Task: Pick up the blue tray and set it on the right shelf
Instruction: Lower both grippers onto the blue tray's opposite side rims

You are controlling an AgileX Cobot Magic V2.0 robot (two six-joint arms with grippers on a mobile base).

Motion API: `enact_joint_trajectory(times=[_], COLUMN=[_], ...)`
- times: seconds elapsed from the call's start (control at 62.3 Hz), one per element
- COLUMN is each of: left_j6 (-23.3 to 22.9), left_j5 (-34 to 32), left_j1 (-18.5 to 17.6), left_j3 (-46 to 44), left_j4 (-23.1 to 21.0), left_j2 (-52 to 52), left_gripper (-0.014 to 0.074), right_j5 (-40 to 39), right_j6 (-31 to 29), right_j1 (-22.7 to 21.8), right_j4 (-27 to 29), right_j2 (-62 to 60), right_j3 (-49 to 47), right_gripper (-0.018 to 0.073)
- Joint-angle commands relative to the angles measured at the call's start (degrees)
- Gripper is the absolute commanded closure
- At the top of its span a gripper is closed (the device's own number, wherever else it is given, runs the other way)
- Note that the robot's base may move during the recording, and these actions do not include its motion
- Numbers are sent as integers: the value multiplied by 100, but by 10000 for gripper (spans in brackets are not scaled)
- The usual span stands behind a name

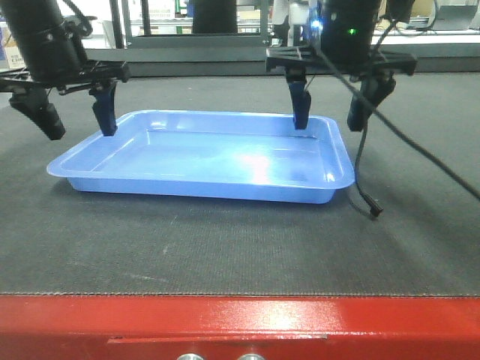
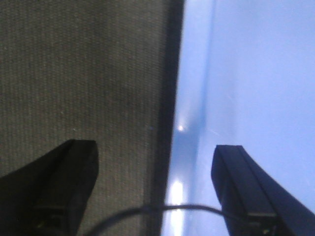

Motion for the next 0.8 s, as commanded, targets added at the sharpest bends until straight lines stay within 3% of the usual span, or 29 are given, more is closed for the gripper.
enact_joint_trajectory(times=[0.0, 0.433, 0.546, 0.706, 0.786], left_j6=[128, 421, 421, 421, 421], left_j5=[-133, -146, -146, -91, -6], left_j1=[27, -170, -185, -185, -185], left_j3=[-252, -252, -252, -252, -252], left_j4=[-130, -174, -174, -174, -174], left_j2=[-275, -76, -68, 9, 69], left_gripper=[218, 218, 218, 221, 280], right_j5=[-182, -242, -237, -210, -210], right_j6=[-1, -1, -1, -1, -1], right_j1=[-48, -48, -48, -48, -48], right_j4=[-88, -92, -92, -92, -92], right_j2=[-216, -57, -57, -52, -52], right_j3=[-199, -199, -199, -199, -199], right_gripper=[1, 10, 128, 428, 519])
